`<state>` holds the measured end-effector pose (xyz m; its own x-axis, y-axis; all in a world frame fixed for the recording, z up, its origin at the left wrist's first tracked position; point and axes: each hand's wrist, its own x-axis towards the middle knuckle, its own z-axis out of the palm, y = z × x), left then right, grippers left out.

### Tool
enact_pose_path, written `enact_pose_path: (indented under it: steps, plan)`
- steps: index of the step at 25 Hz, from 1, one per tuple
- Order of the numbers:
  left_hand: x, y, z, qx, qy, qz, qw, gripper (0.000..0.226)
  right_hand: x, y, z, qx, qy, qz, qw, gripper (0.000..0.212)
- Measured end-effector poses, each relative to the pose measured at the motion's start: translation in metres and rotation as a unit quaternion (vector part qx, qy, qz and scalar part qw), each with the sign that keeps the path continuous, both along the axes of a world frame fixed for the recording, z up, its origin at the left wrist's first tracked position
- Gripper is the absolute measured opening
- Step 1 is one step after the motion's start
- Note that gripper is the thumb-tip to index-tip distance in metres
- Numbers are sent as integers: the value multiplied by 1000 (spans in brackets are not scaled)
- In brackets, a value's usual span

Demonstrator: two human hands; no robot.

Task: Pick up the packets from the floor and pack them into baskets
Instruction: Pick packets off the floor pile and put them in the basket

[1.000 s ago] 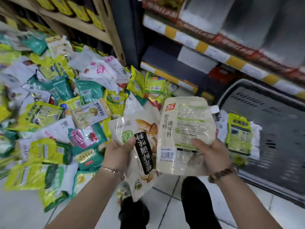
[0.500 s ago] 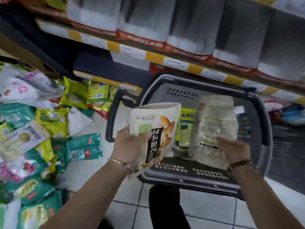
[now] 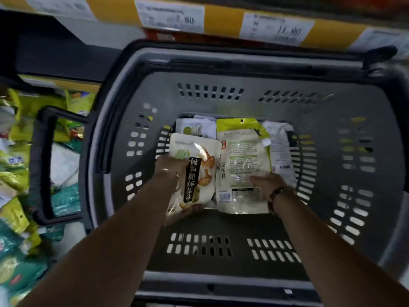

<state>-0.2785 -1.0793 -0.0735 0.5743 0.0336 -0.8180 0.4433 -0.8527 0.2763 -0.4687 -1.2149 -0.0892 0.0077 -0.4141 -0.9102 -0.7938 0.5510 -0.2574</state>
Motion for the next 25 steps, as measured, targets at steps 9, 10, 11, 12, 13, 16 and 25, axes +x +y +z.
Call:
enact_pose_path:
  steps: [9, 10, 11, 12, 13, 16, 25]
  plan:
    - [-23, 7, 2, 54, -206, -539, 815, 102, 8, 1, 7, -219, 23, 537, 814, 107]
    - [-25, 9, -4, 58, -185, -623, 758, 111, 12, 0, 5, -197, 6, 575, 794, 111]
    - [-25, 9, -13, 69, -154, -663, 729, 117, 16, -1, 2, -168, -2, 600, 782, 113]
    - [-26, 9, -19, 81, -137, -669, 726, 120, 18, -2, -2, -141, 1, 622, 770, 116]
    - [-28, 9, -27, 93, -140, -667, 725, 118, 19, -2, -6, -126, 7, 640, 758, 120]
    - [-39, 11, -42, 117, -175, -656, 725, 84, 20, 5, -16, -119, 46, 668, 733, 136]
    - [-23, 9, -9, 40, -109, -607, 786, 92, 39, 15, -1, -141, 104, 660, 731, 125]
